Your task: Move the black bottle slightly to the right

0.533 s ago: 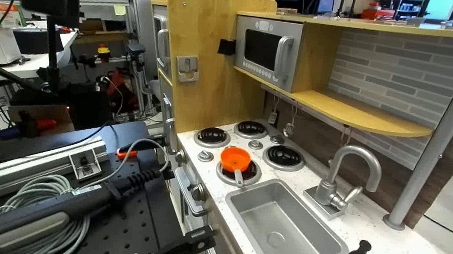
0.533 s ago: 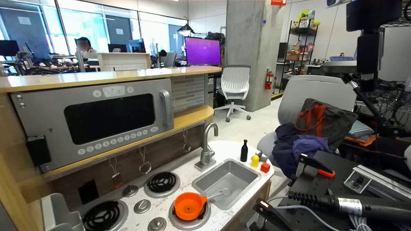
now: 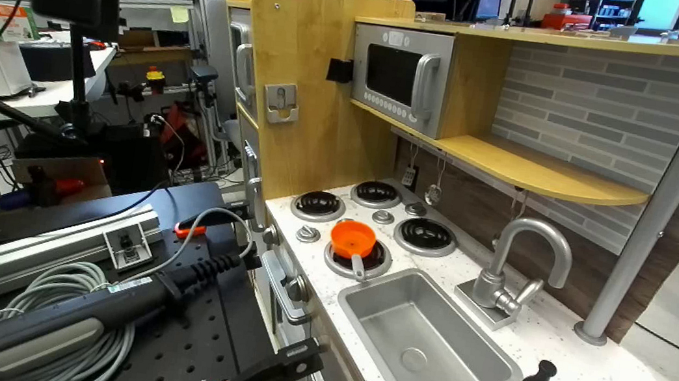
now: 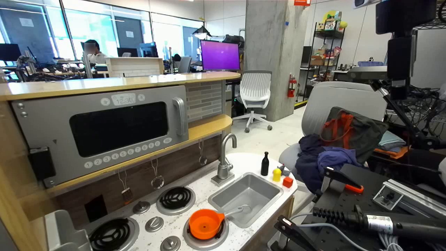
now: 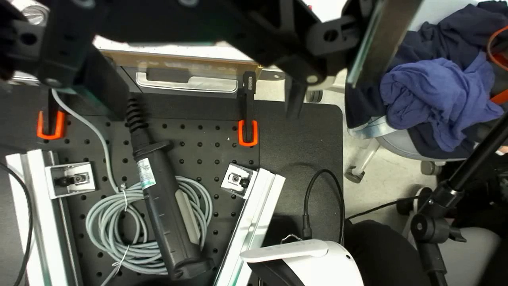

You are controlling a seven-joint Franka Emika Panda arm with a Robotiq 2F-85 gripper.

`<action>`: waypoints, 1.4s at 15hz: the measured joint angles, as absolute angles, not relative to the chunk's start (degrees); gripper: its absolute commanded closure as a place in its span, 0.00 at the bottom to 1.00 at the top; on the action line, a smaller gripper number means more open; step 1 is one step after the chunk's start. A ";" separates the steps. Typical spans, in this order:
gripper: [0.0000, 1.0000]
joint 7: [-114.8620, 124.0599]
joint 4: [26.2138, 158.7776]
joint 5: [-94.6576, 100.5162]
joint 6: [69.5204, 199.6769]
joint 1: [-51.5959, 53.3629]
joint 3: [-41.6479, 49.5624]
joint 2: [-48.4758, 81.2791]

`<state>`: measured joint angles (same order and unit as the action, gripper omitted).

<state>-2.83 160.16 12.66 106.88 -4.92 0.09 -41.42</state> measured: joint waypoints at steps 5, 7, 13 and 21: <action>0.00 -1.88 160.14 12.61 107.71 -4.91 0.34 -41.15; 0.00 0.03 160.08 12.52 110.84 -4.92 0.97 -39.96; 0.00 4.16 157.14 11.08 125.64 -5.84 3.61 -27.04; 0.00 5.70 145.95 6.07 142.83 -5.88 4.31 0.68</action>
